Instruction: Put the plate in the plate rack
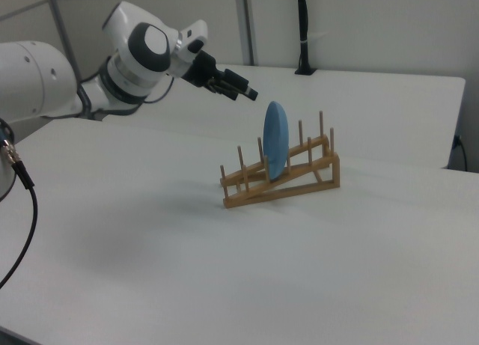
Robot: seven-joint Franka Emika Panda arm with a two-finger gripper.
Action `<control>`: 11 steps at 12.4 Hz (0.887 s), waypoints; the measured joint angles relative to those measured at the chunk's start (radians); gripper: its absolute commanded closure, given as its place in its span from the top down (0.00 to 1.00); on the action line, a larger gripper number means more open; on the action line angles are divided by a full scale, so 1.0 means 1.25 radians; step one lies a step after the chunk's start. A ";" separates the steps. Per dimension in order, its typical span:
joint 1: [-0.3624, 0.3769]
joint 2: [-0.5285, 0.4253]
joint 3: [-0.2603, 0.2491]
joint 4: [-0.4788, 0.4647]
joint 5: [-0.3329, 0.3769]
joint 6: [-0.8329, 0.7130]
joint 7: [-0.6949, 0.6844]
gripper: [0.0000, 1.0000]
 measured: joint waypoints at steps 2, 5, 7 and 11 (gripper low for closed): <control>0.017 -0.030 0.001 -0.004 0.106 -0.060 -0.023 1.00; 0.029 -0.096 0.001 -0.020 0.338 -0.191 -0.183 1.00; 0.025 -0.162 -0.009 -0.029 0.511 -0.323 -0.347 1.00; 0.015 -0.280 -0.041 -0.116 0.625 -0.428 -0.501 1.00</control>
